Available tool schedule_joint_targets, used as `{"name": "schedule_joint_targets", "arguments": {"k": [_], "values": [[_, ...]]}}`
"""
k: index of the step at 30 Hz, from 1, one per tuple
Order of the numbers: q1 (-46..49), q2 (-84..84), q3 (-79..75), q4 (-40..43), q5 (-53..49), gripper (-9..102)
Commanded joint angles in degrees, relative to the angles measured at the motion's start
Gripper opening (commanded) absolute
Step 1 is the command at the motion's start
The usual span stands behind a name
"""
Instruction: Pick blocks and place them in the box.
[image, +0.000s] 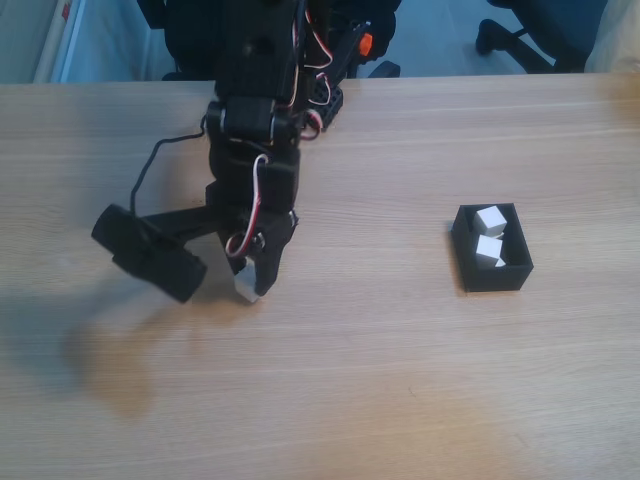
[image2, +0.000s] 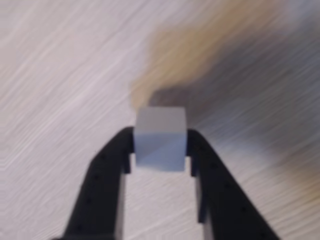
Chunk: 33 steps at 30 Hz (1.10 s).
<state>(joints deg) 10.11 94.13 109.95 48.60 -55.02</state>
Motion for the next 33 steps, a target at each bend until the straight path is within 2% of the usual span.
{"name": "schedule_joint_targets", "arguments": {"k": [1,9,16,23,33], "values": [[-3.4,9.1,1.4,0.3,-1.2,0],[-18.5,27.4,9.8,-0.4,-4.7,1],[-32.2,36.5,14.3,-0.4,-5.7,0],[-42.5,38.7,15.4,-2.2,-7.4,0],[-50.2,34.9,15.6,-10.5,-10.3,0]]}}
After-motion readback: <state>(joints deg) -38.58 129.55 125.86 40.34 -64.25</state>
